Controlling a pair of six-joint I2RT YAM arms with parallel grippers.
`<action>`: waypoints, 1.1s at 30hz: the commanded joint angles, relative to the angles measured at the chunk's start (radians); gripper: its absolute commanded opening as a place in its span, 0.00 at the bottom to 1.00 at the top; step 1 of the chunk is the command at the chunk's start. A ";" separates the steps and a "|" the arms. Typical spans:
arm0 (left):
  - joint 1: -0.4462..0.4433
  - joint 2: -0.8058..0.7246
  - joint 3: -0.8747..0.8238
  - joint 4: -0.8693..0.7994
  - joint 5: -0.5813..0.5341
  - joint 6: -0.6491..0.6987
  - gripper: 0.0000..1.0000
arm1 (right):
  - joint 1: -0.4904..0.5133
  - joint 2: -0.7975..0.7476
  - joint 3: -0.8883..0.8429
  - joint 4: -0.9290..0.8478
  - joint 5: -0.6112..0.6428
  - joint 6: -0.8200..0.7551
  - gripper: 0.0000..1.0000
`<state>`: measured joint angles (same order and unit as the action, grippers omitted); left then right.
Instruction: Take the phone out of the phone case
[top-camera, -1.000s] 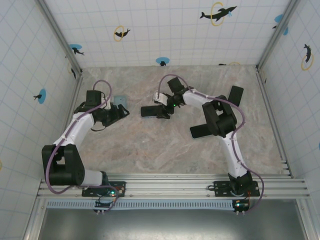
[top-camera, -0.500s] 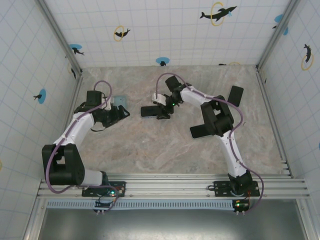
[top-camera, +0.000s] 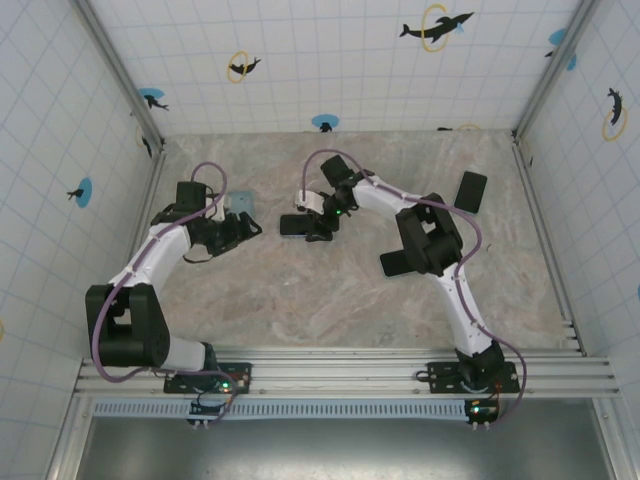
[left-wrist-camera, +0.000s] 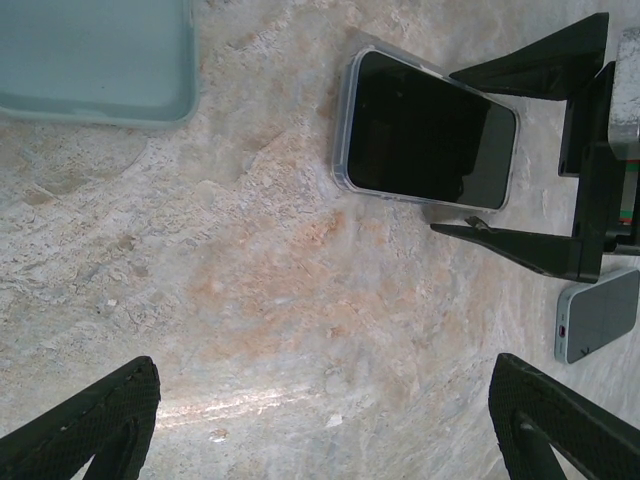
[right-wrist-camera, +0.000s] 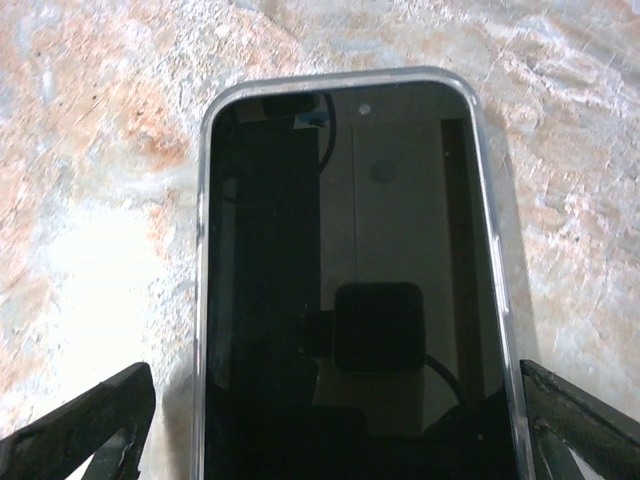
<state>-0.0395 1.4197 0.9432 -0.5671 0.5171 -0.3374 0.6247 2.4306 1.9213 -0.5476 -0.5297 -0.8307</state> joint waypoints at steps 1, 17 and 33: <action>-0.006 0.016 0.024 -0.018 0.018 0.026 0.87 | 0.020 0.032 -0.030 -0.025 0.043 0.039 0.92; -0.019 0.023 0.025 0.001 0.020 0.000 0.86 | 0.018 -0.031 -0.051 0.003 0.085 0.057 0.55; -0.121 -0.192 -0.150 0.482 -0.096 -0.422 0.80 | 0.012 -0.468 -0.553 0.673 0.066 0.545 0.41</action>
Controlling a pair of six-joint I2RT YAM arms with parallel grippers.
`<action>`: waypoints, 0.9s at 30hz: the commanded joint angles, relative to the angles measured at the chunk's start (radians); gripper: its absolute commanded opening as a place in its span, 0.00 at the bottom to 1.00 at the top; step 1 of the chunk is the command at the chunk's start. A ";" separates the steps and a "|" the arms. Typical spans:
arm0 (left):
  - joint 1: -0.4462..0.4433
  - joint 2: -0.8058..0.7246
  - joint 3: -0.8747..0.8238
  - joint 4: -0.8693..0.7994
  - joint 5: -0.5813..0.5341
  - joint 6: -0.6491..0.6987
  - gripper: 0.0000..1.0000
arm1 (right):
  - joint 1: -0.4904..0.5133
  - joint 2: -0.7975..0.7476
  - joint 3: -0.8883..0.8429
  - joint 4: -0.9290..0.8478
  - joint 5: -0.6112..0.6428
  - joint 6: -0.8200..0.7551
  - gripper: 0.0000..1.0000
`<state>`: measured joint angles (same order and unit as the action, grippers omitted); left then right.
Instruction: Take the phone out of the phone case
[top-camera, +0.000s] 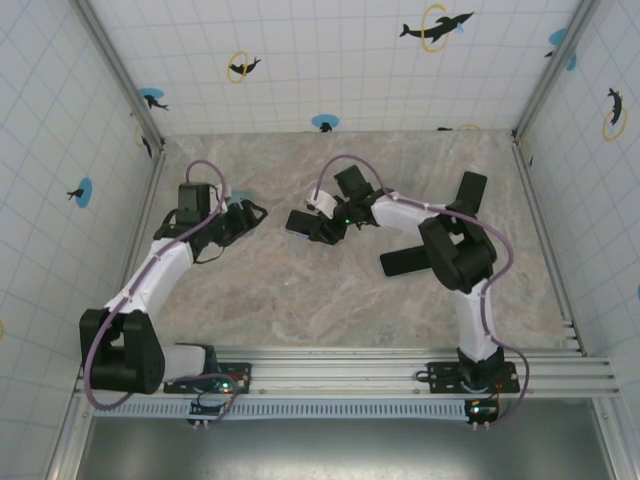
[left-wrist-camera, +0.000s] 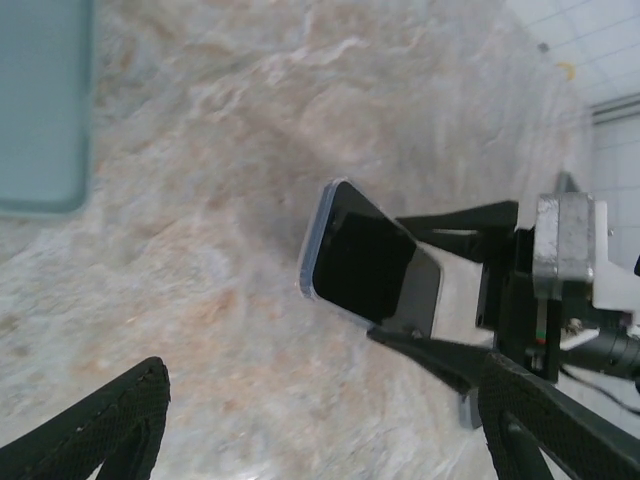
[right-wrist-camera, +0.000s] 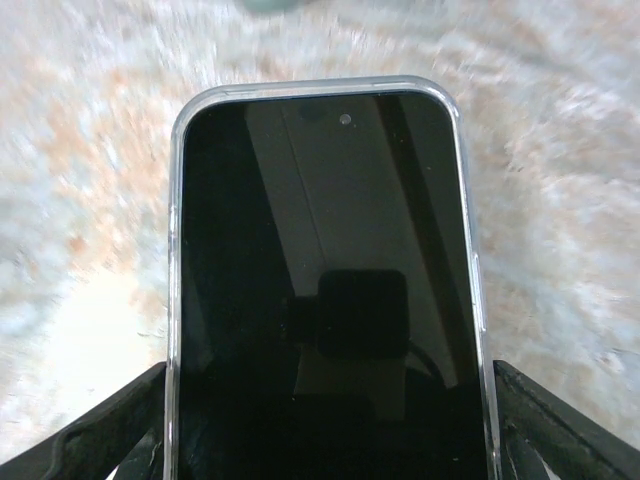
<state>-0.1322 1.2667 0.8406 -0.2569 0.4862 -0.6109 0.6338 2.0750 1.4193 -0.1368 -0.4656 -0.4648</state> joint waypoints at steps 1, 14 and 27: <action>-0.040 -0.051 -0.062 0.202 -0.084 -0.176 0.80 | 0.007 -0.132 -0.078 0.296 0.021 0.214 0.41; -0.226 -0.044 -0.177 0.565 -0.202 -0.363 0.69 | 0.082 -0.273 -0.195 0.387 0.133 0.410 0.40; -0.265 0.018 -0.164 0.625 -0.222 -0.363 0.42 | 0.111 -0.347 -0.234 0.410 0.131 0.486 0.39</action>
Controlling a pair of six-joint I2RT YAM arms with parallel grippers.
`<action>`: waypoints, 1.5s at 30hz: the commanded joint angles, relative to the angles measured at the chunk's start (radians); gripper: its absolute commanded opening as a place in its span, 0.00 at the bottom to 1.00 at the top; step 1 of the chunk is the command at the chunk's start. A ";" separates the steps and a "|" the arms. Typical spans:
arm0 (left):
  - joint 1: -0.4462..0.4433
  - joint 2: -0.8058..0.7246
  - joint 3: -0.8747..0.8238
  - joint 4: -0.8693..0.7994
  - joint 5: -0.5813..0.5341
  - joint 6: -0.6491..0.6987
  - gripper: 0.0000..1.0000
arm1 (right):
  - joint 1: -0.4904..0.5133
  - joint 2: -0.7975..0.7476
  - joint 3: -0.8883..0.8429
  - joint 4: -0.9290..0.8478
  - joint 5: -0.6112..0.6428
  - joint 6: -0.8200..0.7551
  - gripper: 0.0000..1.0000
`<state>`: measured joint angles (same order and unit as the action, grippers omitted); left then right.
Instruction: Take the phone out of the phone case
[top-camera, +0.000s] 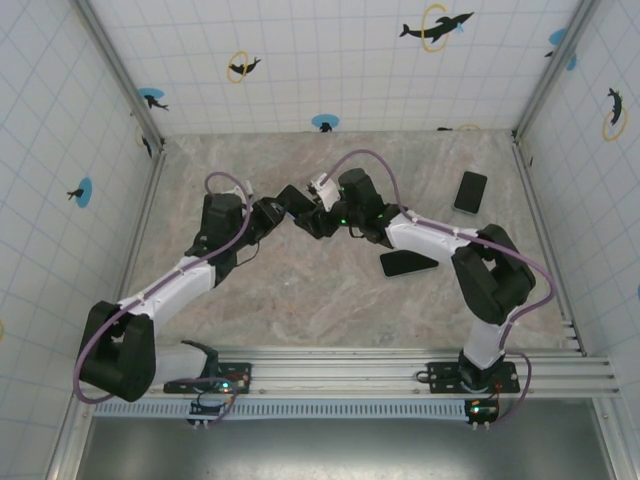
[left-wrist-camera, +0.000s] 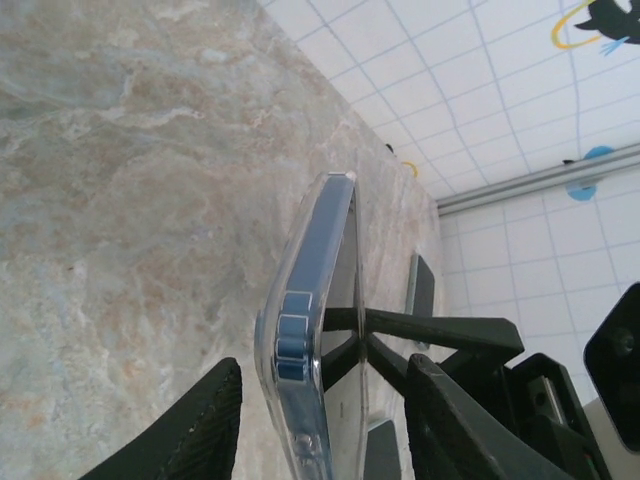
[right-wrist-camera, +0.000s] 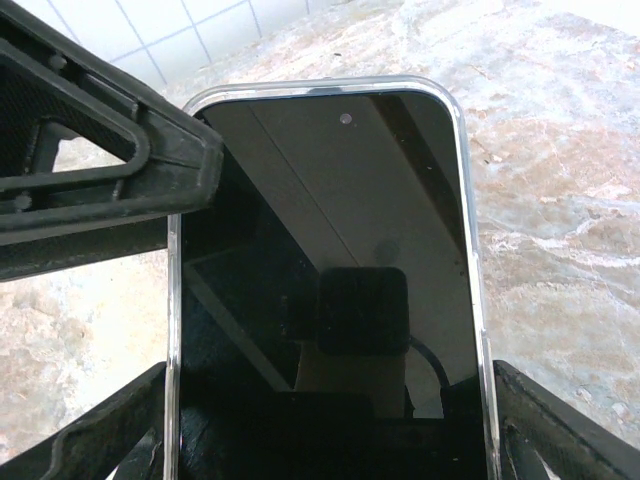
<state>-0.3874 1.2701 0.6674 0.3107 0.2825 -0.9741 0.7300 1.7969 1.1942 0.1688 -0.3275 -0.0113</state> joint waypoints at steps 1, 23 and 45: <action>-0.012 0.019 0.011 0.060 -0.020 0.003 0.39 | 0.014 -0.073 -0.011 0.106 -0.010 0.036 0.39; -0.022 0.050 0.081 0.036 -0.031 0.043 0.05 | 0.022 -0.114 -0.078 0.137 -0.084 0.062 0.65; 0.002 0.150 0.258 0.214 0.232 -0.055 0.04 | -0.160 -0.371 -0.583 0.675 -0.079 0.869 0.83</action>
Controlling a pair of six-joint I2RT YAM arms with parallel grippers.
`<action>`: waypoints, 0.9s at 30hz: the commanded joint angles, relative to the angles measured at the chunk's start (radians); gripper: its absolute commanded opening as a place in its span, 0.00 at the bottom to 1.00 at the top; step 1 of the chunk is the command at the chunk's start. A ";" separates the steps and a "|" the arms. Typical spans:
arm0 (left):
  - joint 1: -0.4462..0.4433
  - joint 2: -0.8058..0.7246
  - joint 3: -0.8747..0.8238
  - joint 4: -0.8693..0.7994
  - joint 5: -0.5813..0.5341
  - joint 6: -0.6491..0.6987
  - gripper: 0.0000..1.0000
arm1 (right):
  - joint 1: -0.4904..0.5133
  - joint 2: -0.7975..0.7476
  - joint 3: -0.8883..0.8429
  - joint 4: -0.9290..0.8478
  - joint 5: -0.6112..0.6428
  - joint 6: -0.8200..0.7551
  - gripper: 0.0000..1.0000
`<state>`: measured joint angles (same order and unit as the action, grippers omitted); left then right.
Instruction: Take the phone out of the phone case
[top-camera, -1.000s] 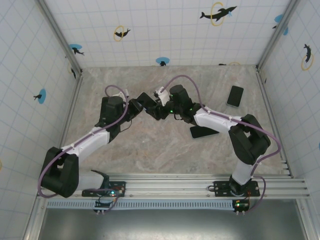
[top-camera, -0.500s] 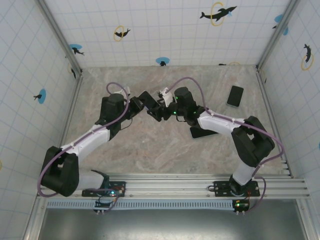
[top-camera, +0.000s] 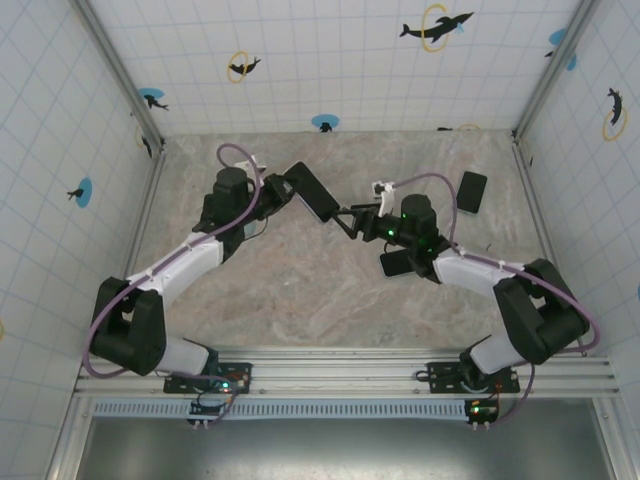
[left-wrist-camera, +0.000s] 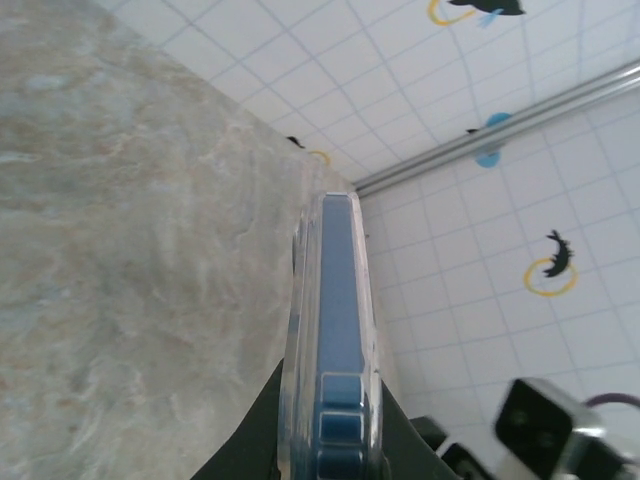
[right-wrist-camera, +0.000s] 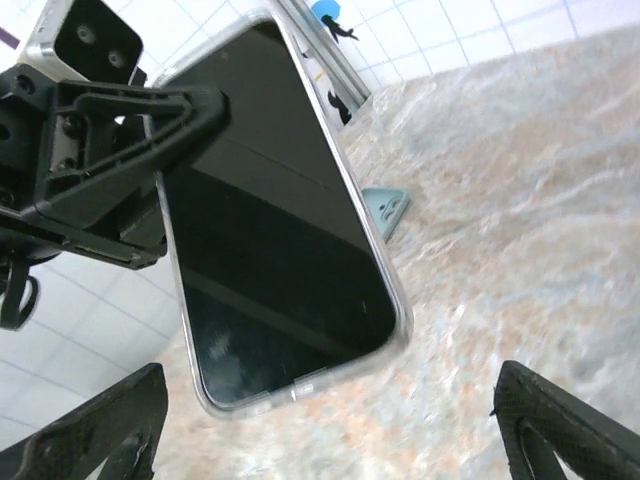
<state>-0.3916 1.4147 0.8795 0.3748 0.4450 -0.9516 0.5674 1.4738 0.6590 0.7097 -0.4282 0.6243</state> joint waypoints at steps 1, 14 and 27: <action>0.006 0.011 0.043 0.174 0.073 -0.098 0.04 | 0.007 -0.055 -0.066 0.167 0.031 0.277 0.82; -0.061 0.086 0.003 0.466 0.060 -0.320 0.04 | 0.100 -0.091 -0.158 0.410 0.247 0.579 0.55; -0.079 0.098 -0.009 0.505 0.038 -0.355 0.04 | 0.118 -0.049 -0.136 0.497 0.226 0.624 0.30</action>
<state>-0.4667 1.5127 0.8608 0.7803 0.4885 -1.2835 0.6750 1.4166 0.5041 1.1347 -0.2070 1.2392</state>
